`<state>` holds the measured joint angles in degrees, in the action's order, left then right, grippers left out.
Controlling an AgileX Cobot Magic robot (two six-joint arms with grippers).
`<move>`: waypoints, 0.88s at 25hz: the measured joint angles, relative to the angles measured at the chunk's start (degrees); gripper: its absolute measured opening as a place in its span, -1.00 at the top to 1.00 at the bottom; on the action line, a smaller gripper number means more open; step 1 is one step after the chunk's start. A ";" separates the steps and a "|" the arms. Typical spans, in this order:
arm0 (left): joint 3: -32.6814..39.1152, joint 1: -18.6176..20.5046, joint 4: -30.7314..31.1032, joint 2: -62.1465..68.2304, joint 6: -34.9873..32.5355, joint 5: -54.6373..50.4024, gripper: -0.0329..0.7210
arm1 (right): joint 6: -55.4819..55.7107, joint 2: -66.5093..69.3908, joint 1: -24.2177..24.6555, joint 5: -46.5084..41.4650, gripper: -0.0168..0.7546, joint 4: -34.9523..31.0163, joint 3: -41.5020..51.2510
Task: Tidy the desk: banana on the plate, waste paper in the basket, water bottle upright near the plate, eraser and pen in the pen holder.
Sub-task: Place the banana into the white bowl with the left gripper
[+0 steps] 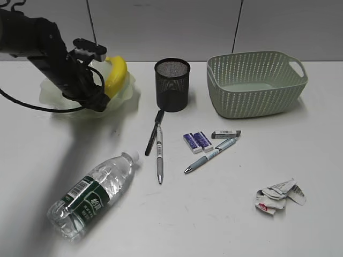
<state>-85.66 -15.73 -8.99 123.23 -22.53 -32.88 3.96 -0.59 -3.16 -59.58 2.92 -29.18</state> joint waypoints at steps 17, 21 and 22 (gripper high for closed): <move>-0.04 4.97 0.48 -4.26 2.27 -4.52 0.09 | 0.00 0.00 0.00 0.00 -0.23 0.00 0.00; -0.04 4.97 1.09 -4.26 2.27 -4.72 -0.06 | 0.00 0.00 0.00 0.00 -0.23 0.00 0.00; -0.04 4.97 1.62 -4.26 2.27 -4.72 -0.11 | 0.00 0.00 0.00 0.00 -0.23 0.00 0.00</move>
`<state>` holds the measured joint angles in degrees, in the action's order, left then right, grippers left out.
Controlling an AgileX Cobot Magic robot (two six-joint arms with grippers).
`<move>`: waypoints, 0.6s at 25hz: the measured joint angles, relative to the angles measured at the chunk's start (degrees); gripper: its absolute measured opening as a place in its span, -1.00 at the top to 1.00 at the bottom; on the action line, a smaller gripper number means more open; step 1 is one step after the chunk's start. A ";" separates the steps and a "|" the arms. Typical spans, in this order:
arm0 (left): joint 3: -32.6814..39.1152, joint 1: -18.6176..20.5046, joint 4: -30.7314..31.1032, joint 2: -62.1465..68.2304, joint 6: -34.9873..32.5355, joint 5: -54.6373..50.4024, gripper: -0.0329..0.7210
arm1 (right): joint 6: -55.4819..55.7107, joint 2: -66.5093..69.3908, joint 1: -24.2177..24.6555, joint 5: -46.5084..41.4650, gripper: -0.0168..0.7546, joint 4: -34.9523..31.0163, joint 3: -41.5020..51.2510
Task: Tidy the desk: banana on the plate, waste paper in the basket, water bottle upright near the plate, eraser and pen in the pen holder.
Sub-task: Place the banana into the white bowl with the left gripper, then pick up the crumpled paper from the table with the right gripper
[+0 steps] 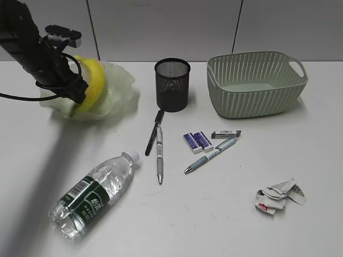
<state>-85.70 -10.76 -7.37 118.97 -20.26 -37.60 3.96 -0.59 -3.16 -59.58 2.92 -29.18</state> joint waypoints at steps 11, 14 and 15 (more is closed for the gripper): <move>0.00 0.00 1.29 -0.41 0.04 -1.70 -0.20 | 0.00 0.00 0.00 0.00 -0.23 0.00 0.00; 0.00 0.00 1.29 -1.96 0.83 -2.32 -0.20 | 0.00 0.00 0.00 0.00 -0.23 0.00 0.00; 0.00 0.00 1.29 -2.64 1.25 -3.06 -0.20 | 0.00 0.00 0.00 0.00 -0.23 0.00 0.00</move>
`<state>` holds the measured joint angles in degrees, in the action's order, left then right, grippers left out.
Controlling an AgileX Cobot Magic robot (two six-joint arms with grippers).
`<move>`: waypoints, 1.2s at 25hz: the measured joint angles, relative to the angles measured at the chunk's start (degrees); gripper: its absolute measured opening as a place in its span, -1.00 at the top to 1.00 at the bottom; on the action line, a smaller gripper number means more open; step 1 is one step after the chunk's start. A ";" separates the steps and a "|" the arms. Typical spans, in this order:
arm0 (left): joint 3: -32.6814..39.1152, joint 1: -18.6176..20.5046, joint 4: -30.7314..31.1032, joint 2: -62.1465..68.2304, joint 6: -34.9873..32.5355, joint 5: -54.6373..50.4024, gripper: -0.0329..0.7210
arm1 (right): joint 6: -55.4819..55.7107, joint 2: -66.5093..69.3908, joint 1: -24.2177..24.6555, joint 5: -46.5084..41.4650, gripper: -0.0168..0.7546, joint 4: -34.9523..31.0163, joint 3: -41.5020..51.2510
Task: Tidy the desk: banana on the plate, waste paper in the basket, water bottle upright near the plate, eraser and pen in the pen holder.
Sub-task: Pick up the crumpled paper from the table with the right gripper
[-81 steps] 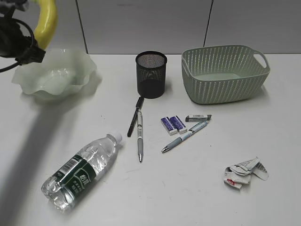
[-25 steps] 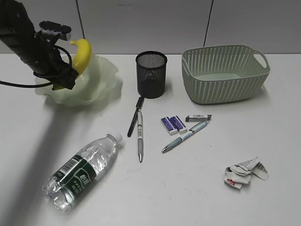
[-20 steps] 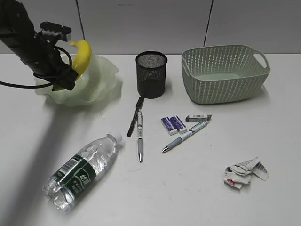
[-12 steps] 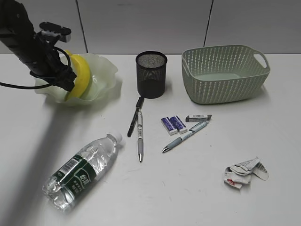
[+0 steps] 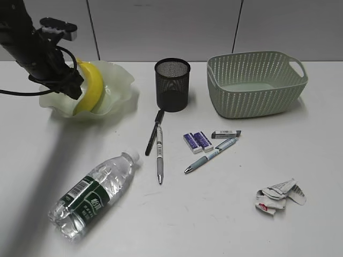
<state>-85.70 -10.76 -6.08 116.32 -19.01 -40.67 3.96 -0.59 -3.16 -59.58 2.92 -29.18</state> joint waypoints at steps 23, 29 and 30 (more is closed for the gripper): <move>21.07 0.00 0.21 -54.61 13.75 -27.78 -0.10 | 0.00 0.00 0.00 0.00 -0.23 0.00 0.00; 35.34 0.00 -0.05 -84.92 14.80 -22.60 -0.10 | 0.00 0.00 0.00 0.00 -0.23 0.00 0.00; 37.32 0.00 0.20 -89.58 14.80 -21.49 -0.10 | 0.00 0.00 0.00 0.00 -0.23 0.00 0.00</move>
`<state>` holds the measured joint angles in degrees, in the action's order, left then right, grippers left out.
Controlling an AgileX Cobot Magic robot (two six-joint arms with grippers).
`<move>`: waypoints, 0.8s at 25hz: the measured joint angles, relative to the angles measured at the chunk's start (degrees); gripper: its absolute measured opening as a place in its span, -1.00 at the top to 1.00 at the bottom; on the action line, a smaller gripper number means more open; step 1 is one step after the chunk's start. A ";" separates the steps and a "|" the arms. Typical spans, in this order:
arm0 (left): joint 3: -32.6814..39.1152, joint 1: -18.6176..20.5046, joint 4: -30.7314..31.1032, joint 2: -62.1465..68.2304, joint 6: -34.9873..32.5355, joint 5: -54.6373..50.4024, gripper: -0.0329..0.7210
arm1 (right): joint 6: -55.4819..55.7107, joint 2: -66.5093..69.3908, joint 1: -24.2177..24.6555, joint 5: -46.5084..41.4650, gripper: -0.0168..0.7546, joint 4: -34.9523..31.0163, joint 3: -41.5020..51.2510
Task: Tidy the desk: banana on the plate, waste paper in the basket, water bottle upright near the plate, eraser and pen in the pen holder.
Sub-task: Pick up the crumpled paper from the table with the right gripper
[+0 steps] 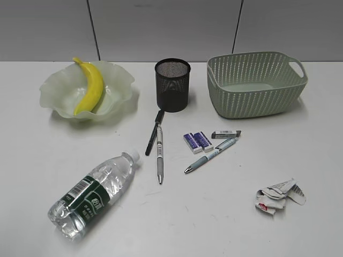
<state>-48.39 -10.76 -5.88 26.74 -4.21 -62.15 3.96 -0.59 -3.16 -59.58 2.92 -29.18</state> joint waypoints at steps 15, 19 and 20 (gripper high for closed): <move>17.10 0.00 1.87 -26.24 0.23 0.53 -0.10 | -10.07 31.49 -2.55 5.11 -0.23 -14.16 -2.30; 17.51 0.00 1.92 -26.18 0.66 1.11 -0.10 | -10.32 50.81 -3.23 6.51 -0.23 -19.29 -6.72; 17.51 0.00 1.92 -26.18 0.66 1.23 -0.10 | -10.32 55.79 -3.23 6.20 -0.23 -20.40 -8.08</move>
<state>-30.88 -10.76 -3.96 0.56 -3.55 -60.93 -6.36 55.20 -6.39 -53.38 -17.48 -37.26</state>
